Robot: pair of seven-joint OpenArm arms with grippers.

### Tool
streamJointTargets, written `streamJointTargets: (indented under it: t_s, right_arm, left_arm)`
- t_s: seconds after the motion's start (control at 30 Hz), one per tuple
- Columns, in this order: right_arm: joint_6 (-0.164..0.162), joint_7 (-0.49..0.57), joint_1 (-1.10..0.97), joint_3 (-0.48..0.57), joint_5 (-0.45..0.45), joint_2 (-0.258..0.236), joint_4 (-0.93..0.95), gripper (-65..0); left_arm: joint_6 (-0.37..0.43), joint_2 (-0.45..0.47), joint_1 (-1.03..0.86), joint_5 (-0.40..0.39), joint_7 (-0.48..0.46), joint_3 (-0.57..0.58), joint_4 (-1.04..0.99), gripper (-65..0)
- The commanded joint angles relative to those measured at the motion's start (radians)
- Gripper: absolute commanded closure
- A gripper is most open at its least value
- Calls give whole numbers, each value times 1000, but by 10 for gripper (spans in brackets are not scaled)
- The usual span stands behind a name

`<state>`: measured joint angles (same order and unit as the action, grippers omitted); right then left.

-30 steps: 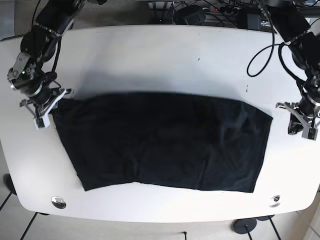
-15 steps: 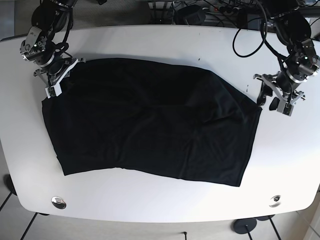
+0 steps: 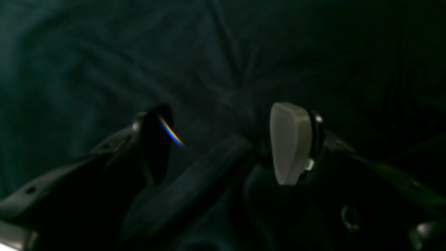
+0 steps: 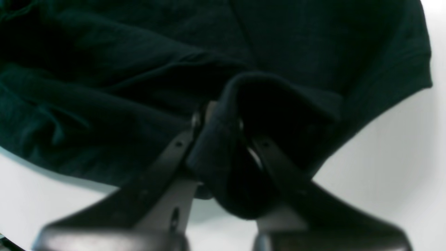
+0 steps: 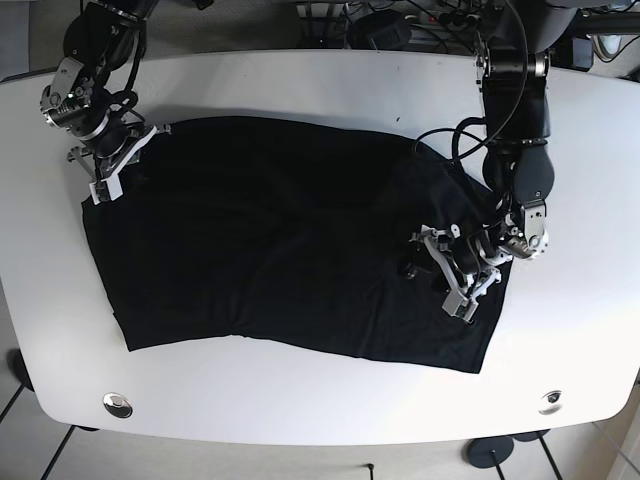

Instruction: Fold the T-shirt properly

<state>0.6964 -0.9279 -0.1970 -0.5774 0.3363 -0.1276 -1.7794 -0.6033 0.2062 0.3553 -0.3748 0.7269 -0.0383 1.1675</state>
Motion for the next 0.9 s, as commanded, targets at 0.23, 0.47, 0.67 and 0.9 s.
streamJointTargets:
  t_s: [0.23, 0.47, 0.67, 0.9]
  right_arm:
    - [2, 22, 12, -6, 13, 9, -17, -19]
    - [2, 22, 12, -6, 13, 15, -18, -19]
    - [2, 22, 12, -6, 13, 15, -21, -19]
    - [2, 22, 12, -6, 13, 15, -23, -19]
  left_arm:
    - [-8, 22, 21, -10, -19, 24, -34, -414]
    - [-95, 85, -25, -11, 15, 24, -25, -372]
    - [-95, 112, -25, -11, 46, 22, -25, -225]
    - [-95, 115, -88, -17, -106, -7, 78, -29]
